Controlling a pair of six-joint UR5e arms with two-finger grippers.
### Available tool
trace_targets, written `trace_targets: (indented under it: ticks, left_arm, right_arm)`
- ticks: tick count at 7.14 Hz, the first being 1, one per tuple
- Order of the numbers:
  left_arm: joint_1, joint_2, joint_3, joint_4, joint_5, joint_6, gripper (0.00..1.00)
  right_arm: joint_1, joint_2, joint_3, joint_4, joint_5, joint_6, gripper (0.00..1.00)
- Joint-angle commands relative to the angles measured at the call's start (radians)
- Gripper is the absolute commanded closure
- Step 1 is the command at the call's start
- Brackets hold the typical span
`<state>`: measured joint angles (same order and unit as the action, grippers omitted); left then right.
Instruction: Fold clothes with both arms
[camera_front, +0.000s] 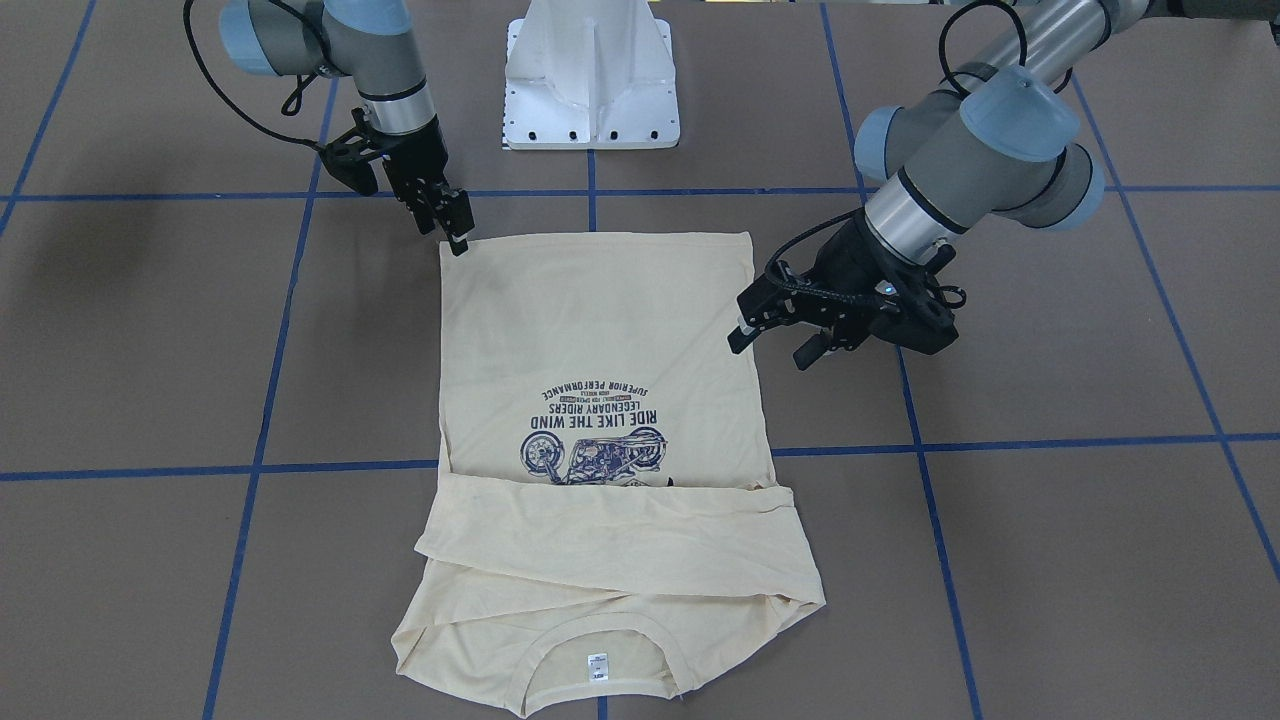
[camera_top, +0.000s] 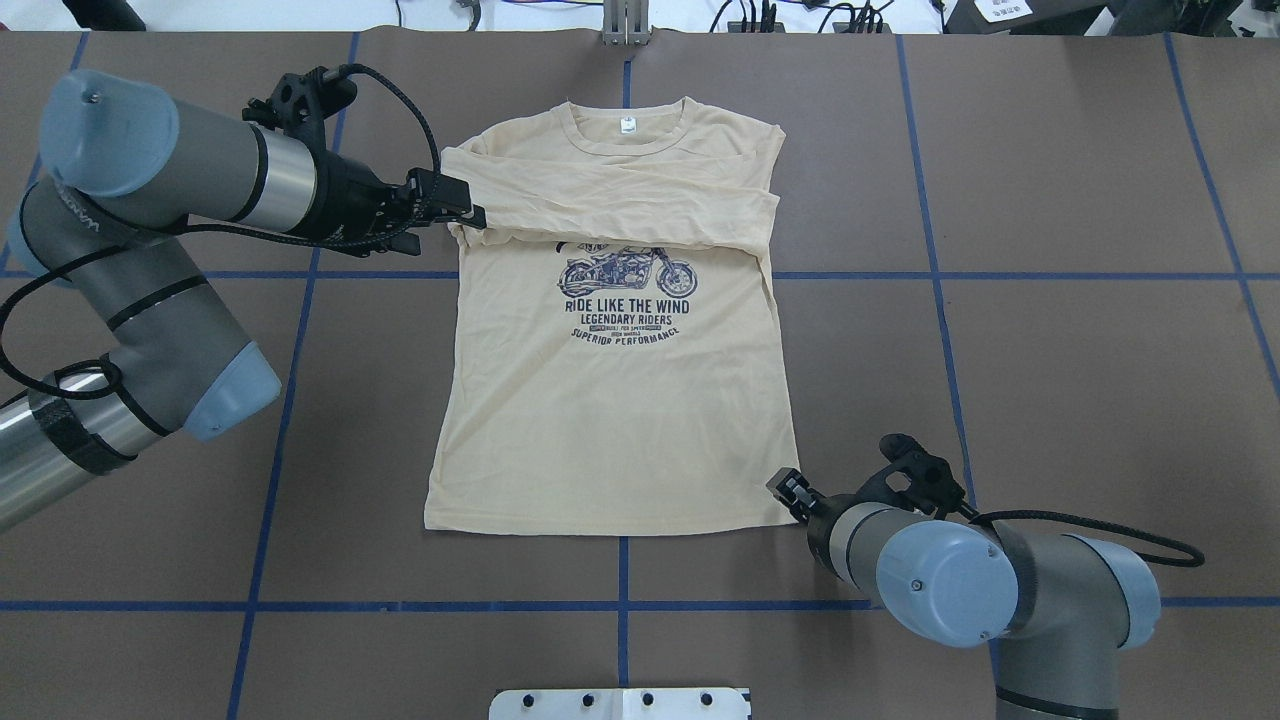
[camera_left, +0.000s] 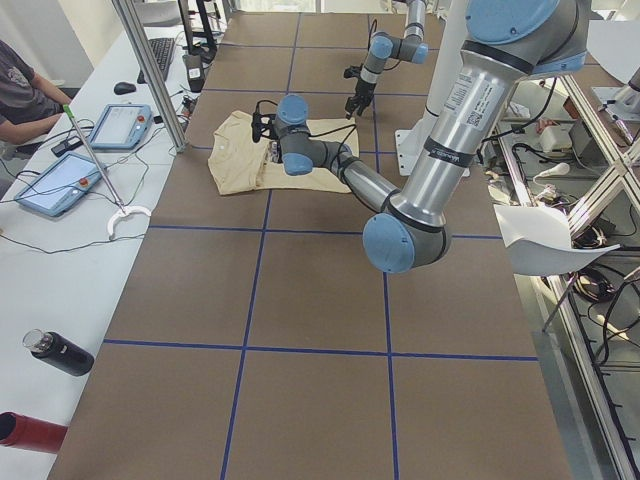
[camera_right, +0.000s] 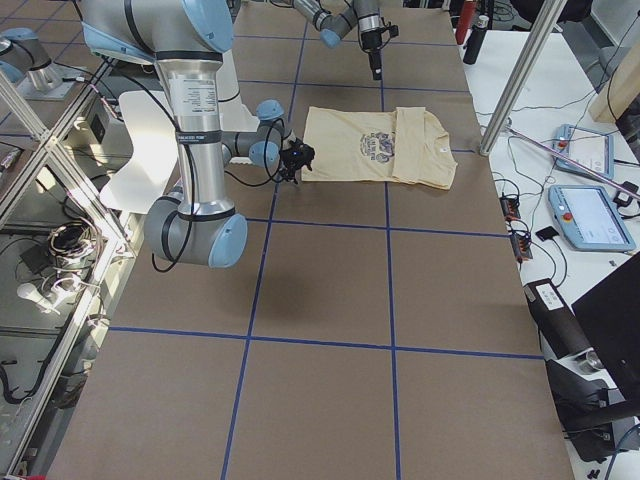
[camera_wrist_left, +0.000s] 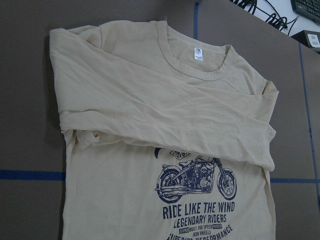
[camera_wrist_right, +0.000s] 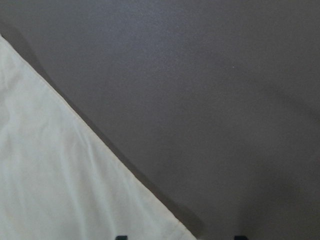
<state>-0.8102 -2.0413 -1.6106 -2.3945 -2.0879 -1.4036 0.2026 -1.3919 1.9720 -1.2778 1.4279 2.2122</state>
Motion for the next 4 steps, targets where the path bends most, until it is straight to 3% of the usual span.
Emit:
trace_targets:
  ticks: [1,2,3,4]
  left_arm:
    - [-0.001,0.001,0.000,0.000,0.000,0.000,0.01]
    - [-0.001,0.001,0.000,0.000,0.000,0.000,0.01]
    - [-0.001,0.001,0.000,0.000,0.000,0.000,0.01]
    - [-0.001,0.006,0.000,0.000,0.000,0.000,0.01]
  right_arm:
    - [0.001,0.002,-0.001,0.000,0.000,0.001,0.51]
    - [0.001,0.001,-0.004,0.000,0.000,0.000,0.54]
    - [0.001,0.005,-0.004,0.000,0.002,0.001,0.65]
    - [0.001,0.004,-0.005,0.000,0.002,0.001,0.91]
